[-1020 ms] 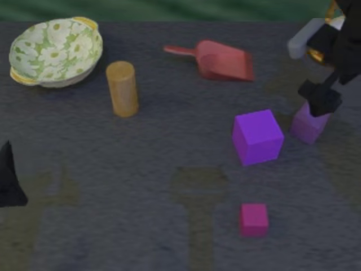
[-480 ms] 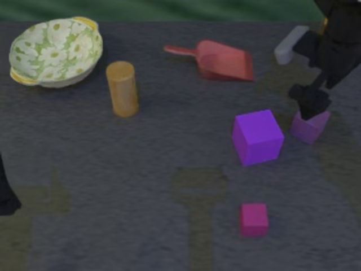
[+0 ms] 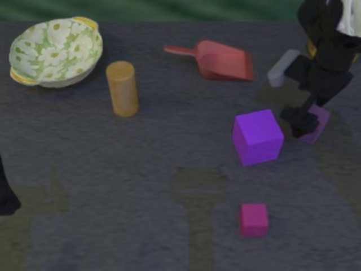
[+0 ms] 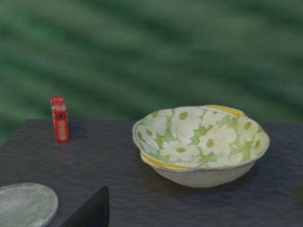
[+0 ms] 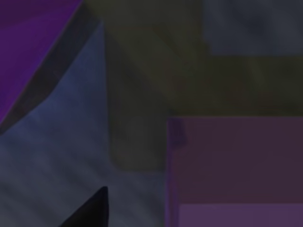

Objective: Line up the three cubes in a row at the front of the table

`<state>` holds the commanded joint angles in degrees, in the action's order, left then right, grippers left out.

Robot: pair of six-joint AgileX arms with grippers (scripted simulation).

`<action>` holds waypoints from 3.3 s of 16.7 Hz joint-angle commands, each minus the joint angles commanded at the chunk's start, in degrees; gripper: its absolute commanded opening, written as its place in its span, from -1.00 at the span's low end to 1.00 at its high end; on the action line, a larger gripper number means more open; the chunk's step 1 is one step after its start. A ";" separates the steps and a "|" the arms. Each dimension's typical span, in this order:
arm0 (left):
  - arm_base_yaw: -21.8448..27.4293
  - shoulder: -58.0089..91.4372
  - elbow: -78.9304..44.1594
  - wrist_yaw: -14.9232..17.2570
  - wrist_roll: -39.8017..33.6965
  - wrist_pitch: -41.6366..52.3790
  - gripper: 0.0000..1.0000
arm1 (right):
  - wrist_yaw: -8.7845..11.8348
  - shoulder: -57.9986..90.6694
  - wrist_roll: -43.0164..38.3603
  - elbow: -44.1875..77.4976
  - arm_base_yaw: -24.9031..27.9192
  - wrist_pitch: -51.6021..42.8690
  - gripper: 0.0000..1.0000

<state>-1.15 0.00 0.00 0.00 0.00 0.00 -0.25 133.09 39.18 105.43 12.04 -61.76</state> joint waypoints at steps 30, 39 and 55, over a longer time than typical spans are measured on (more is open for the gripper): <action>0.00 0.00 0.00 0.00 0.00 0.00 1.00 | 0.53 0.09 -0.59 -4.09 0.06 4.30 -1.00; 0.00 0.00 0.00 0.00 0.00 0.00 1.00 | 0.57 -3.39 -0.50 5.97 0.55 -9.25 -1.00; 0.00 0.00 0.00 0.00 0.00 0.00 1.00 | 0.97 -17.91 0.63 -13.08 33.44 -5.28 -1.00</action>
<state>-1.15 0.00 0.00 0.00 0.00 0.00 0.73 115.18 39.80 92.35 45.48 -67.04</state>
